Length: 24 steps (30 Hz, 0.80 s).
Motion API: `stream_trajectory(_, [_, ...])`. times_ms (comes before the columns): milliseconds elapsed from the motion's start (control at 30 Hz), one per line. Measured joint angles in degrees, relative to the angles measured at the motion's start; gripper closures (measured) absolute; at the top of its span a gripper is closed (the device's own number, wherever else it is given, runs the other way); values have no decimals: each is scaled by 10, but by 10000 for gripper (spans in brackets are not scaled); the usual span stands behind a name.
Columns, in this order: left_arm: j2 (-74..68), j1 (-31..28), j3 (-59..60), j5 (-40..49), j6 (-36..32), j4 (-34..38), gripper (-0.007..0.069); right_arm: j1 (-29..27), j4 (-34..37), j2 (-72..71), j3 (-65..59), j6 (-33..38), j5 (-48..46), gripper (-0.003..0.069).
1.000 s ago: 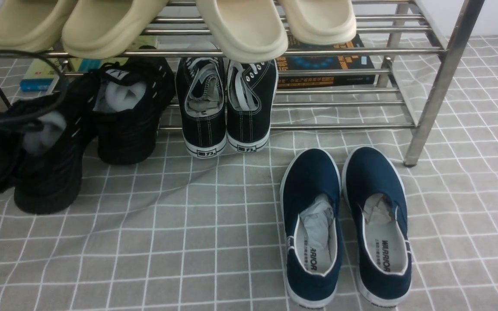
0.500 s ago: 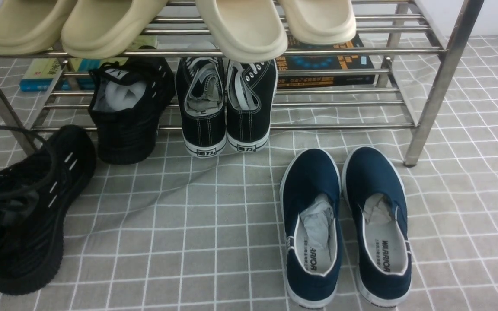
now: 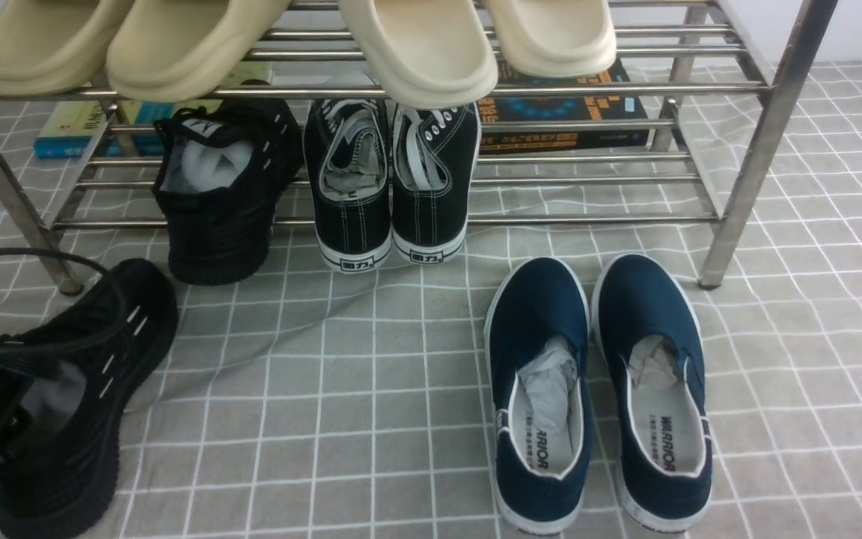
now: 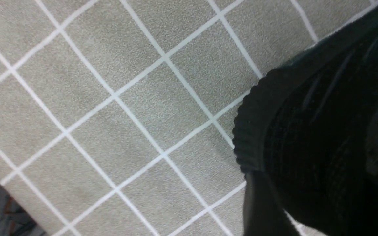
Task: Take the shoes off the shelf with your hand from the grey coffee tablecloth.
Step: 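Set the held shoe down on the floor in front of the rack with the left gripper, then grasp the leftmost shoe on the bottom shelf of the shoe rack with the left gripper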
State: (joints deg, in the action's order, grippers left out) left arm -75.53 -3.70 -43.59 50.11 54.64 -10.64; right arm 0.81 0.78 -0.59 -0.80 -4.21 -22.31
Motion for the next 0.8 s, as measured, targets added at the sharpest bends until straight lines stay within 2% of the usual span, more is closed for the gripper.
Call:
stream_trajectory(133, [18,0,-18,12,-20,11,204,0,0,0,0,0,0,420])
stream_trajectory(200, [24,0,-35,11,-27,17,200,0,0,0,0,0,0,420])
stream_trajectory(367, [30,4,-146,-55,-72,79,198,0,0,0,0,0,0,420])
stream_trajectory(533, [-16,53,-207,-123,-100,139,198,0,0,0,0,0,0,420])
stream_trajectory(667, [-77,86,-226,-160,-101,150,197,0,0,0,0,0,0,420])
stream_trajectory(800, [-130,92,-242,-195,-85,154,195,0,0,0,0,0,0,420])
